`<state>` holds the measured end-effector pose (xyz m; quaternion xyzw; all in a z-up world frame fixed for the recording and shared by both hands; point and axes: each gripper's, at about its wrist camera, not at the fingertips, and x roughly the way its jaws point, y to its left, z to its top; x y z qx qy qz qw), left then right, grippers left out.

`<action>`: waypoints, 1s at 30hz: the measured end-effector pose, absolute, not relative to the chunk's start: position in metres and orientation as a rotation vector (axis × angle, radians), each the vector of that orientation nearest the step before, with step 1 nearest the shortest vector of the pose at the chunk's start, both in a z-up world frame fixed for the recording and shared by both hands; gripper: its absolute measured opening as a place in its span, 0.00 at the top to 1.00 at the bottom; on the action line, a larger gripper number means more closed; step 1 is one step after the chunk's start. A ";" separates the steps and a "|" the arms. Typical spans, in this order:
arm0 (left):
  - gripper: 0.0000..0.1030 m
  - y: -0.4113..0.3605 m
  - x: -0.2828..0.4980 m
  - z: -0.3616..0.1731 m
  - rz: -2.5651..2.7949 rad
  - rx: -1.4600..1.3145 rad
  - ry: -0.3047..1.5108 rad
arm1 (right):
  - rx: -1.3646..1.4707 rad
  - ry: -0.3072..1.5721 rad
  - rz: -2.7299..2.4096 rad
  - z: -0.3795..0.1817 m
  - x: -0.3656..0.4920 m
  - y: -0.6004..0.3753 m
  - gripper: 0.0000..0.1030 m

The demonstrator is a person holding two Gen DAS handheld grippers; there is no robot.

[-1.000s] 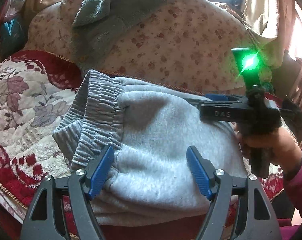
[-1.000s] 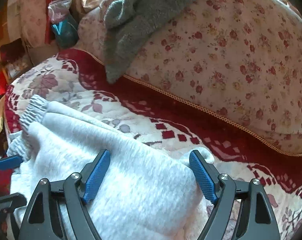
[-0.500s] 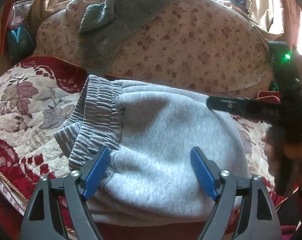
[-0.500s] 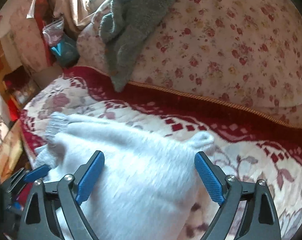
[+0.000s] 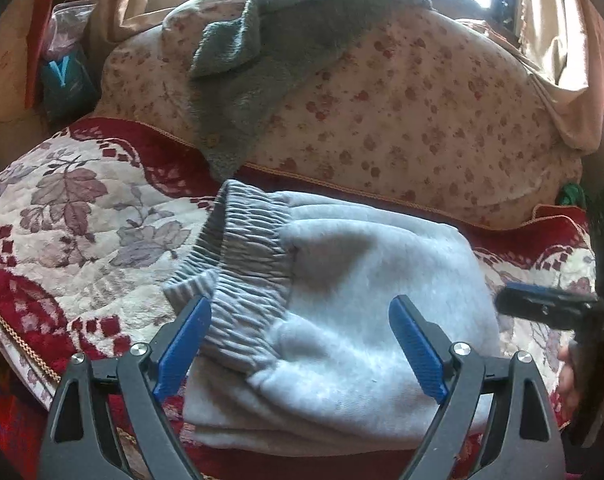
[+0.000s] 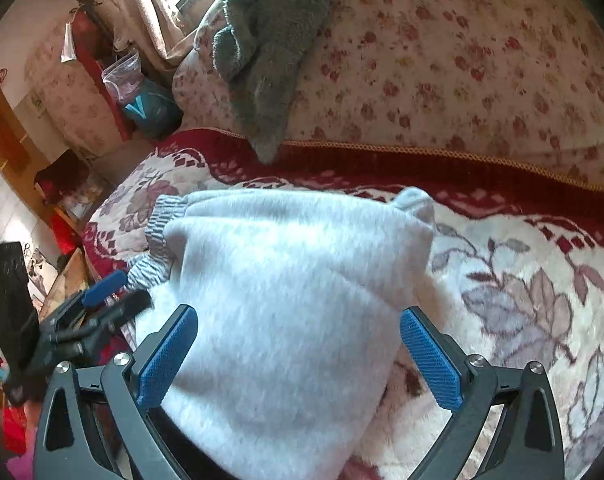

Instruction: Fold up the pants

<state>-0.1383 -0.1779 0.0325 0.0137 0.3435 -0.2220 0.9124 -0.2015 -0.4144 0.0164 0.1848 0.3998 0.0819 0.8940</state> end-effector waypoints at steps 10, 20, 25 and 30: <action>0.12 -0.149 -0.112 0.016 -0.462 -0.094 0.758 | 0.603 0.877 0.227 -0.024 -0.214 -0.441 0.00; 0.08 -0.119 -0.090 -0.016 -0.546 -0.250 0.836 | 0.793 0.866 0.338 -0.057 -0.202 -0.445 0.00; 0.04 -0.110 -0.082 -0.038 -0.582 -0.355 0.880 | 0.804 0.831 0.340 -0.065 -0.201 -0.441 0.00; 0.00 -0.108 -0.079 -0.059 -0.598 -0.439 0.917 | 0.932 0.864 0.387 -0.086 -0.195 -0.445 0.00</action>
